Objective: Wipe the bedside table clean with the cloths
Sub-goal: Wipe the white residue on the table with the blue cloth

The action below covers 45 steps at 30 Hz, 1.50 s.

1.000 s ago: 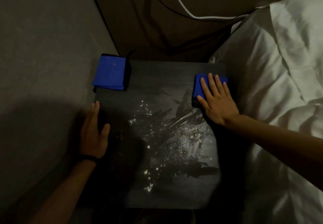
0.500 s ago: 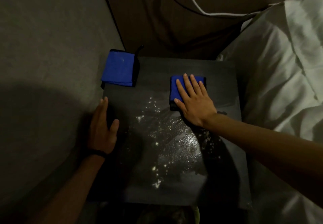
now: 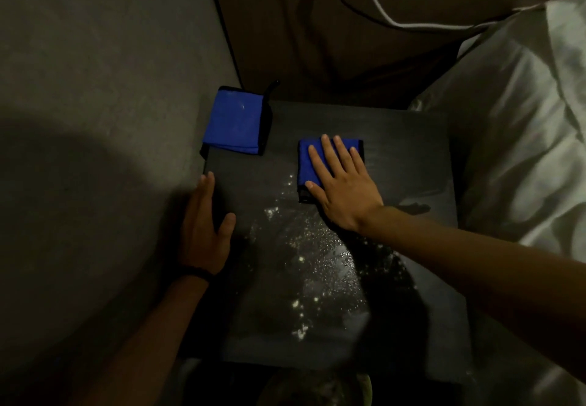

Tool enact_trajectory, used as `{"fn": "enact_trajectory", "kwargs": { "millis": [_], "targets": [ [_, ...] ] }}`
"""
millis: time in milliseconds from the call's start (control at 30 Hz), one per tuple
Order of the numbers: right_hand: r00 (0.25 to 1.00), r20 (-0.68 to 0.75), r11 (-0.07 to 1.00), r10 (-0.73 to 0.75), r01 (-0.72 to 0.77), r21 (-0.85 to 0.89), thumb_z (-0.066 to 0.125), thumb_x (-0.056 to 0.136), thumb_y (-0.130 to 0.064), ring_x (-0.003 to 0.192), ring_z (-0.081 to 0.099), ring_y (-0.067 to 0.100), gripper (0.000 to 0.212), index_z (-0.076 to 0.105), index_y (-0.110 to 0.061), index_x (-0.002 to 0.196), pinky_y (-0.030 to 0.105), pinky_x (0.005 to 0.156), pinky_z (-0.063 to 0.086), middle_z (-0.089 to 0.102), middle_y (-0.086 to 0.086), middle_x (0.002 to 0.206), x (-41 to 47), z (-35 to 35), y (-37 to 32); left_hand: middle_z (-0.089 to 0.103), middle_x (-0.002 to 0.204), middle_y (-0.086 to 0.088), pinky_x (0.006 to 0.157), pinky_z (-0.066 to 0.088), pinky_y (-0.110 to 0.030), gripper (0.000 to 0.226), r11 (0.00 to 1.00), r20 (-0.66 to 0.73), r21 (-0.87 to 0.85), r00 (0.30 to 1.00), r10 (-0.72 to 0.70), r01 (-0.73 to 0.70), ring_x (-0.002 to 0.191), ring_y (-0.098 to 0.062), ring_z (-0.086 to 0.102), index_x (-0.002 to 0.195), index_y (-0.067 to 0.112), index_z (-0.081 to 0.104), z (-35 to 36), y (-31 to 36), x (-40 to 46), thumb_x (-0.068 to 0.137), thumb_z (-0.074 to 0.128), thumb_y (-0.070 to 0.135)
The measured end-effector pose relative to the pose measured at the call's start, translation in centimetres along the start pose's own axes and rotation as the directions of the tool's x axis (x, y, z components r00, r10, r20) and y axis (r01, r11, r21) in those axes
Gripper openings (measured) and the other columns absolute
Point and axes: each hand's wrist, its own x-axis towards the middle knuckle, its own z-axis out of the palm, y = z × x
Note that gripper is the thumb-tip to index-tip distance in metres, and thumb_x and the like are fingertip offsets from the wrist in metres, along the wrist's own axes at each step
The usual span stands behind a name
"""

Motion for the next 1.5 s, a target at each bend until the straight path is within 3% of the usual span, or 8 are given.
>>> {"fn": "enact_trajectory", "kwargs": {
  "millis": [433,1100,1267,1400,1500],
  "targets": [
    [0.997,-0.030,0.997,-0.073,0.072,-0.018,-0.006,0.094,-0.063,0.151,-0.021,0.029,0.071,-0.021,-0.024,0.152,0.046,0.121,-0.013,-0.018,0.011,0.165,0.8,0.5,-4.6,0.020,0.160,-0.004,0.110,0.015,-0.039,0.080,1.000,-0.005,0.003,1.000,-0.015,0.015,0.144,-0.020,0.019,0.152,0.028,0.017,0.3,-0.3,0.2,0.077,0.034,0.051],
    [0.997,0.032,0.998,-0.070,0.069,0.012,0.003,0.098,-0.058,0.150,-0.025,0.030,0.072,-0.018,-0.020,0.156,0.051,0.123,-0.007,-0.023,0.013,0.164,1.2,0.4,-10.0,0.016,0.160,0.003,0.113,0.016,-0.038,0.082,1.000,-0.019,-0.007,1.000,0.018,-0.018,0.144,-0.007,0.013,0.150,0.036,0.011,1.1,-1.7,0.6,0.075,0.043,0.044],
    [0.997,0.035,0.998,-0.062,0.061,0.011,0.001,0.096,-0.058,0.149,-0.026,0.031,0.072,-0.020,-0.020,0.154,0.052,0.123,-0.008,-0.024,0.013,0.164,1.2,0.5,-10.1,0.013,0.160,0.008,0.115,0.017,-0.042,0.075,0.999,-0.029,0.049,1.000,-0.003,0.004,0.146,-0.011,0.011,0.150,0.037,0.012,1.2,-1.5,1.5,0.080,0.038,0.047],
    [0.996,0.036,0.997,-0.079,0.078,0.027,0.000,0.096,-0.059,0.149,-0.028,0.030,0.072,-0.021,-0.021,0.153,0.052,0.123,-0.008,-0.026,0.012,0.163,1.1,0.5,-10.0,0.011,0.161,0.006,0.112,0.011,-0.038,0.072,0.997,-0.043,0.082,0.999,0.009,-0.005,0.146,-0.012,0.010,0.150,0.037,0.011,1.2,-1.4,1.8,0.083,0.034,0.049],
    [0.996,0.026,0.996,-0.079,0.079,0.028,-0.002,0.095,-0.058,0.149,-0.028,0.031,0.072,-0.021,-0.020,0.154,0.053,0.123,-0.007,-0.025,0.013,0.163,1.0,0.5,-9.9,0.008,0.161,0.004,0.114,0.007,-0.038,0.063,0.985,-0.044,0.150,0.994,0.097,-0.089,0.148,-0.015,0.007,0.151,0.035,0.010,1.2,-1.0,3.4,0.092,0.024,0.054]
  ]
}}
